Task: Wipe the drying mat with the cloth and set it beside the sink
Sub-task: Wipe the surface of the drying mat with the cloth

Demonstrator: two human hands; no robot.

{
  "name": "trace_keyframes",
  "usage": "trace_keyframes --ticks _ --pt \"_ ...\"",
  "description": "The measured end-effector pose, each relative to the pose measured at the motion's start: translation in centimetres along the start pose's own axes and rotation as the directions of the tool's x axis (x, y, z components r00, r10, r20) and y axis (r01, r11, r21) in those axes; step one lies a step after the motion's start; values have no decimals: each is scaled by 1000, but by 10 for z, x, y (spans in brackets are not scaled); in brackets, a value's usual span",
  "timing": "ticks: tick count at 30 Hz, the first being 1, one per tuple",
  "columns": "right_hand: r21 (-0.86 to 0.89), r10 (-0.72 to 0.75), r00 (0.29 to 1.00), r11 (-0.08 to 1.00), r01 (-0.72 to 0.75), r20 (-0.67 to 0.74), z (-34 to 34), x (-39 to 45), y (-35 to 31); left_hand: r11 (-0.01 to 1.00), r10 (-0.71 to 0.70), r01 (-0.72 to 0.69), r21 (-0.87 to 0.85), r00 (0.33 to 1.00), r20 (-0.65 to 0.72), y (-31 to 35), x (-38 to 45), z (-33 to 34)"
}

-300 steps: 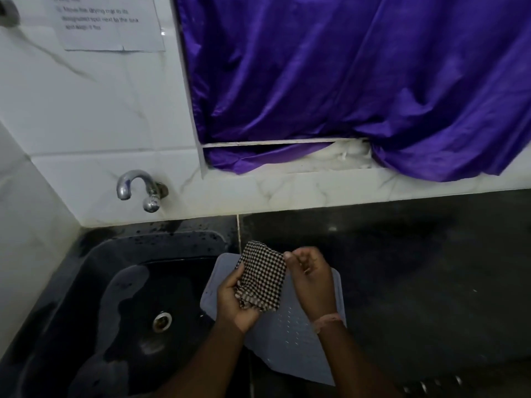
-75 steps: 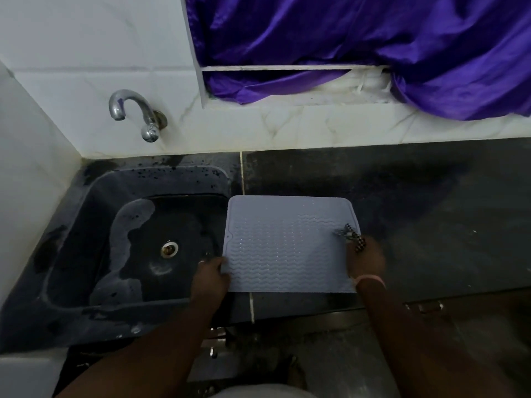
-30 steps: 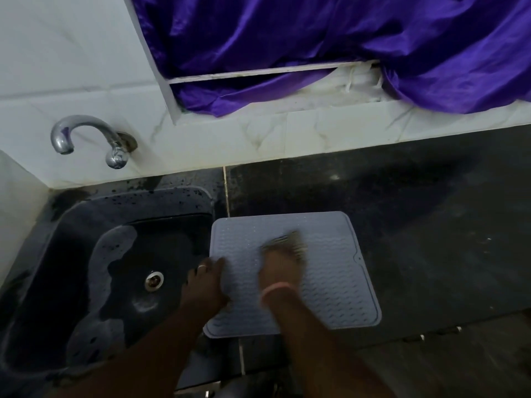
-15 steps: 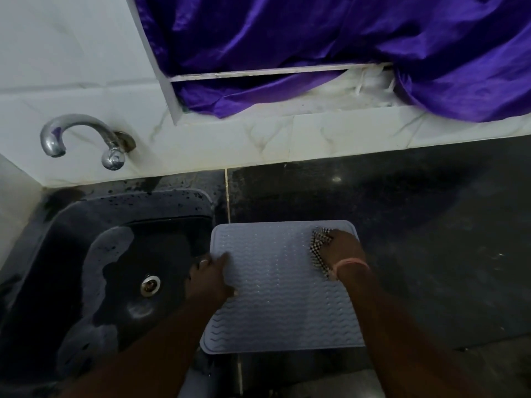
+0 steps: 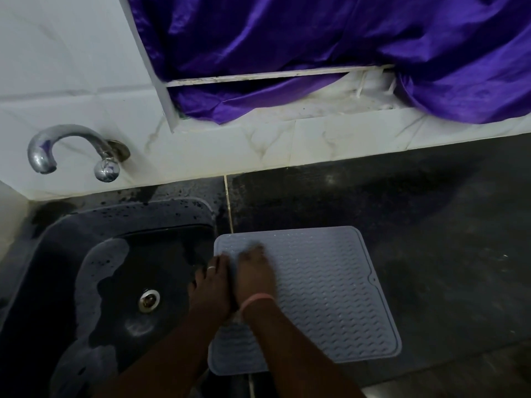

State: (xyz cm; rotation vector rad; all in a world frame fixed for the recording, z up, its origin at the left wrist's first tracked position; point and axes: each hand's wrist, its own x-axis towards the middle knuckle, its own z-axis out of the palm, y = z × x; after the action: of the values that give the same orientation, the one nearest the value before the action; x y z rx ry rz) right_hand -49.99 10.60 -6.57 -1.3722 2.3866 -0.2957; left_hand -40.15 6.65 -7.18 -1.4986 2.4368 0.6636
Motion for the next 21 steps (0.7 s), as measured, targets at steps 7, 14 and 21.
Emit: trace_keyframes --ticks 7,14,21 --pt "136 329 902 944 -302 -279 -48 34 119 999 -40 40 4 988 152 -11 14 -2" --pt "-135 286 930 937 -322 -232 -15 44 39 999 -49 47 17 986 157 -8 17 -5" --pt "539 -297 927 832 133 229 7 48 -53 882 15 -9 -471 1000 10 -68 25 -15"
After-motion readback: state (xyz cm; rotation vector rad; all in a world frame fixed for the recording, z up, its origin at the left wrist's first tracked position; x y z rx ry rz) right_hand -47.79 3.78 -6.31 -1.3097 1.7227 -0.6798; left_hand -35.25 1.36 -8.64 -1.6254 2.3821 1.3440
